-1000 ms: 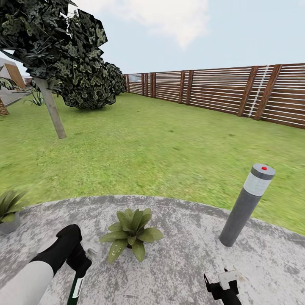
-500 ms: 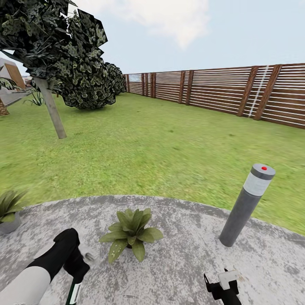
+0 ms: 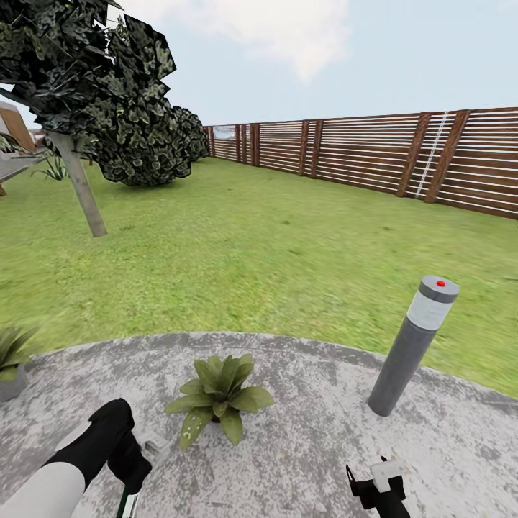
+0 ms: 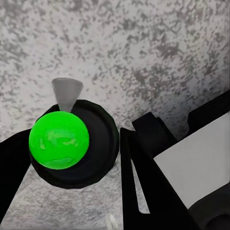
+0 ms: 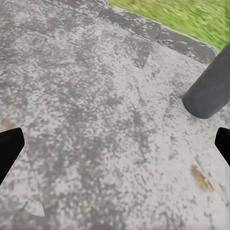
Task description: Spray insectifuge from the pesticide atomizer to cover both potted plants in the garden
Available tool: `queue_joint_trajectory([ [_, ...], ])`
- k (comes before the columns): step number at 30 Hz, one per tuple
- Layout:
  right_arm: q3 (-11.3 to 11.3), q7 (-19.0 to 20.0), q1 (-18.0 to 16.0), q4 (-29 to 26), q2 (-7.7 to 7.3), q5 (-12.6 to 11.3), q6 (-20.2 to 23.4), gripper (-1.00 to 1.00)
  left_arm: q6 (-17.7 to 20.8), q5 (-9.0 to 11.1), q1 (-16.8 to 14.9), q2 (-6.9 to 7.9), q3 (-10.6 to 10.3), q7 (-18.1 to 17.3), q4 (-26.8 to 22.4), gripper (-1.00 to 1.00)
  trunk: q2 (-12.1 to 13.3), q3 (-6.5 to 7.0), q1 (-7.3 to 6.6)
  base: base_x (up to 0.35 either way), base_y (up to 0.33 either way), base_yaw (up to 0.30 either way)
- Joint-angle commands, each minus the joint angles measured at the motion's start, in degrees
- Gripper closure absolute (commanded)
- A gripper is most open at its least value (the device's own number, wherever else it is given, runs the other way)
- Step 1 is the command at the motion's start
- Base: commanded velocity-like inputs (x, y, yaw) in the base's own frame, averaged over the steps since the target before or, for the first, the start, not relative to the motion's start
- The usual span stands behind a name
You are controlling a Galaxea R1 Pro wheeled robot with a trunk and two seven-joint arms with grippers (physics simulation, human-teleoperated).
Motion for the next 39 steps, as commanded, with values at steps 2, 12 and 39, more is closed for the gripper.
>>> queue_joint_trajectory([
  [2,0.2,-0.4,0.0,0.0,-0.01,0.4,-0.1,-1.00,0.4,-0.4,0.0,0.04,0.1,-0.5,-0.4,1.00,0.0,-0.05,-0.01,0.000,0.000,-0.002],
  [12,0.2,-0.4,0.0,0.0,-0.01,0.4,-0.1,-1.00,0.6,-0.4,-1.4,0.19,2.0,-0.7,-1.7,1.00,0.0,-0.05,-0.01,0.000,0.000,0.000],
  [39,0.2,-0.4,0.0,0.0,-0.01,0.4,-0.1,-1.00,2.1,-4.4,-9.8,0.13,-9.4,-12.2,-3.3,1.00,0.0,-0.05,-0.01,0.000,0.000,0.000],
])
